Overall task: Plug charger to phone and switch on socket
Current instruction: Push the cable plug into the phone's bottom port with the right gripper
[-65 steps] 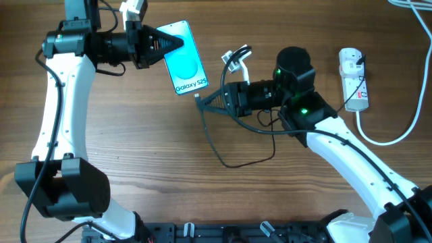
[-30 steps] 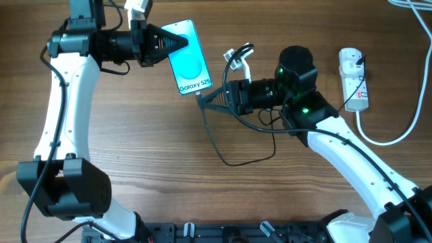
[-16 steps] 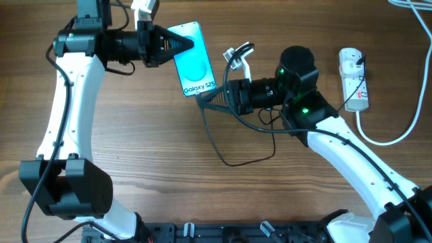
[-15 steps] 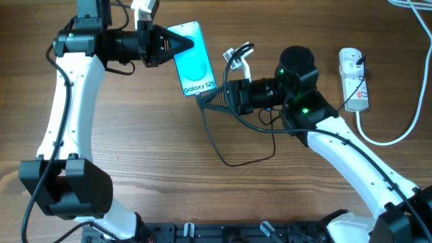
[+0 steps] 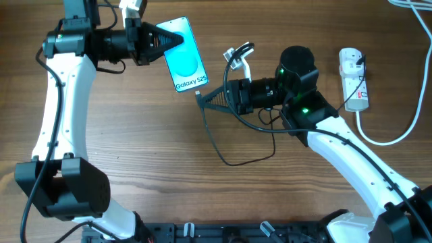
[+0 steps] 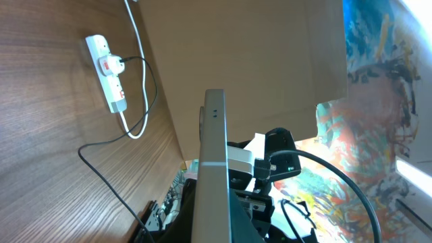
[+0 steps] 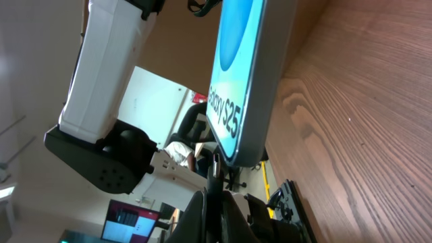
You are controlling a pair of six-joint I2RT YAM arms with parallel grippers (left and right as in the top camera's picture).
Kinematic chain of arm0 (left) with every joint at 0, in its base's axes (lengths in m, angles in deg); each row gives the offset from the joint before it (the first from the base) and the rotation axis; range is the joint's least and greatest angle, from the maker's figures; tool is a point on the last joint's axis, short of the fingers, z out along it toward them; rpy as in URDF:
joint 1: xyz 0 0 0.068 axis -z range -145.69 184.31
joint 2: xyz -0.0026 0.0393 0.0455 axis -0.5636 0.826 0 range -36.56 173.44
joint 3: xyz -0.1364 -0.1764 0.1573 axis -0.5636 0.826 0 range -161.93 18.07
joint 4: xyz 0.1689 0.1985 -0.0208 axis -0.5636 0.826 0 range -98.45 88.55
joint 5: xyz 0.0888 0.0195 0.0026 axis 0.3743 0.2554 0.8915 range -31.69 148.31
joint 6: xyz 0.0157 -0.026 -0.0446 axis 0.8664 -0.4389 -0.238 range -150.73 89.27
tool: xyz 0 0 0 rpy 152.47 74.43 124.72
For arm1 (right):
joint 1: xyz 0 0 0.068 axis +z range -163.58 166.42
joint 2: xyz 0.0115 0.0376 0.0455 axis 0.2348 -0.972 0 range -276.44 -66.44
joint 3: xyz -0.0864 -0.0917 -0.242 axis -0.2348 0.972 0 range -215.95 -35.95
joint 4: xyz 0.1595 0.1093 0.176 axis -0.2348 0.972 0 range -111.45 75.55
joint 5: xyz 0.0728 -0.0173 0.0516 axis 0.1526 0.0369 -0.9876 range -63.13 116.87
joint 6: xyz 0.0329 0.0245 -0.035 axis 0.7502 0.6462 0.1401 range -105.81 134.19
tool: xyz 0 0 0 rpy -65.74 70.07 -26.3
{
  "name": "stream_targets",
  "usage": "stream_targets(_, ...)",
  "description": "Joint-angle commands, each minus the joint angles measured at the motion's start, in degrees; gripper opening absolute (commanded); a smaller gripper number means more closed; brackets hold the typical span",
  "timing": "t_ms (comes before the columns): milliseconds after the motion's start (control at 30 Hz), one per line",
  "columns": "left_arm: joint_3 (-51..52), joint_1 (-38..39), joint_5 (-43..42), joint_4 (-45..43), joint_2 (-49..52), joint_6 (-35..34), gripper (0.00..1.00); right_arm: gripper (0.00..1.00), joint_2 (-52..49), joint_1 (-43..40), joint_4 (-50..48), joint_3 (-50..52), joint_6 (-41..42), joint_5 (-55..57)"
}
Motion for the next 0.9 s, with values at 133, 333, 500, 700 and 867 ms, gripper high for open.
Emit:
stream_targets(133,-0.2,2.0,-3.1,-0.2,0.0,0.0,0.04,0.04,-0.1,-0.1,-0.3,0.2,0.1,0.6)
stream_targets(333,-0.2,2.1,-3.1,0.1,0.0,0.0,0.04,0.04,-0.1,-0.2,-0.3,0.2,0.1,0.6)
stream_targets(500,-0.2,2.1,-3.1,0.1,0.0,0.0,0.04,0.04,-0.1,-1.5,-0.3,0.2,0.5,0.6)
stream_targets(700,-0.2,2.1,-3.1,0.1,0.0,0.0,0.04,0.04,-0.1,-1.5,-0.3,0.2,0.5,0.6)
stream_targets(867,-0.2,2.1,-3.2,0.1,0.0,0.0,0.04,0.04,-0.1,-1.5,-0.3,0.2,0.7,1.7)
